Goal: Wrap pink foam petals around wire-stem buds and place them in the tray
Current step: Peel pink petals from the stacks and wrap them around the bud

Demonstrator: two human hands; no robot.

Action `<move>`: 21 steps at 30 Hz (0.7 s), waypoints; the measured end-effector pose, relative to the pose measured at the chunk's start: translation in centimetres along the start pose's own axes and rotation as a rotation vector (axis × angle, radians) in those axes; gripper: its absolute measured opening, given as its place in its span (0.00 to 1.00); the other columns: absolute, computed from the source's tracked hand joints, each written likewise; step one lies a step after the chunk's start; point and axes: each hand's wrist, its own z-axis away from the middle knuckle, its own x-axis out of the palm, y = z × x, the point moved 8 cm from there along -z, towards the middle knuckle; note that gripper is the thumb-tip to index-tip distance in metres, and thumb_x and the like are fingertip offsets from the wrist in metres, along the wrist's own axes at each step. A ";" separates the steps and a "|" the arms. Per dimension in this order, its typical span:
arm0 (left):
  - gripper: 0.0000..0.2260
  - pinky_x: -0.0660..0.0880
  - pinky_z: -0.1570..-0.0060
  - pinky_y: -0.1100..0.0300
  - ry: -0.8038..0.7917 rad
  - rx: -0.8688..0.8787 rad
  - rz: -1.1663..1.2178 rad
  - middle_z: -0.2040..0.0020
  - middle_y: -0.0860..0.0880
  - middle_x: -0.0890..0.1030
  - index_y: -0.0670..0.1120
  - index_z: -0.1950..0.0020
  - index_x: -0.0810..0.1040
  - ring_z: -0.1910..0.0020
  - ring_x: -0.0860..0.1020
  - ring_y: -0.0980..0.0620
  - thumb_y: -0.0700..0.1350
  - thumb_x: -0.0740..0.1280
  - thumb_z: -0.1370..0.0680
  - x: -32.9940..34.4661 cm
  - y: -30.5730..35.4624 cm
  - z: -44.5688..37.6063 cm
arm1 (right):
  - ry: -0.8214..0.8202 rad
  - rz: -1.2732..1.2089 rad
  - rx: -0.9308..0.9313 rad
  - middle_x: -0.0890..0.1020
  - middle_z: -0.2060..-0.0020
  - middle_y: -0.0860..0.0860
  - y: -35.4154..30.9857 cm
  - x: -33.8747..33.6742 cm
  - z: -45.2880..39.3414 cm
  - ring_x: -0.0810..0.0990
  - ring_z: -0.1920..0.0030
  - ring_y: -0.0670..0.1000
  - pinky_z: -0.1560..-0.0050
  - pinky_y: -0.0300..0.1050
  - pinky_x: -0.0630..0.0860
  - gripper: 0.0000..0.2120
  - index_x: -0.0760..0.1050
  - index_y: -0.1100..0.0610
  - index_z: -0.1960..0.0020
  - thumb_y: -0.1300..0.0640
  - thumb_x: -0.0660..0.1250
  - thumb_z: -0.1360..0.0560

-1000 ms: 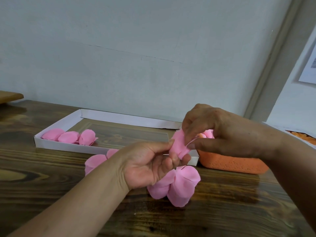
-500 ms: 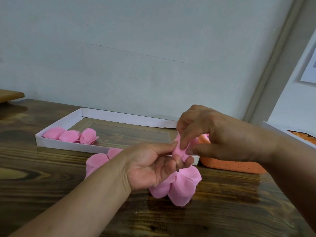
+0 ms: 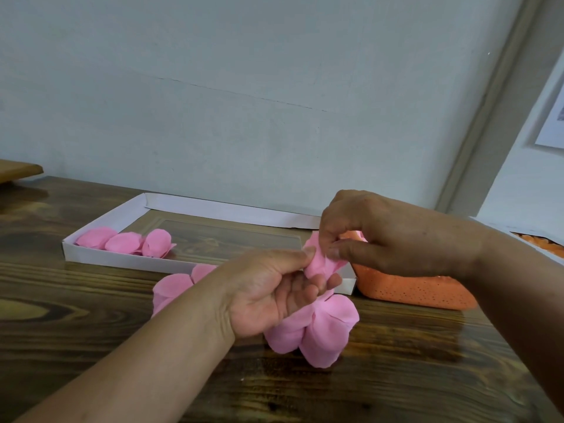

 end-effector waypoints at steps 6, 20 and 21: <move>0.20 0.78 0.73 0.65 0.008 0.073 -0.065 0.61 0.35 0.82 0.31 0.44 0.75 0.73 0.79 0.53 0.41 0.67 0.31 0.3 0.6 0.4 | 0.085 -0.009 -0.028 0.78 0.64 0.44 0.1 -0.8 -0.3 0.71 0.54 0.44 0.51 0.40 0.68 0.03 0.80 0.56 0.59 0.61 0.70 0.28; 0.14 0.79 0.67 0.63 -0.027 0.127 -0.269 0.55 0.36 0.83 0.37 0.48 0.79 0.68 0.82 0.52 0.43 0.65 0.30 1.2 0.9 0.9 | 0.013 -0.285 0.162 0.77 0.54 0.45 2.5 -0.2 -0.5 0.73 0.55 0.39 0.53 0.31 0.69 0.17 0.73 0.46 0.51 0.60 0.75 0.33; 0.12 0.79 0.67 0.63 -0.035 0.130 -0.275 0.55 0.36 0.83 0.37 0.51 0.80 0.68 0.82 0.52 0.43 0.65 0.29 1.2 0.9 0.9 | -0.003 -0.305 0.169 0.78 0.54 0.46 2.6 -0.1 -0.5 0.74 0.55 0.40 0.52 0.32 0.70 0.18 0.74 0.47 0.50 0.61 0.76 0.34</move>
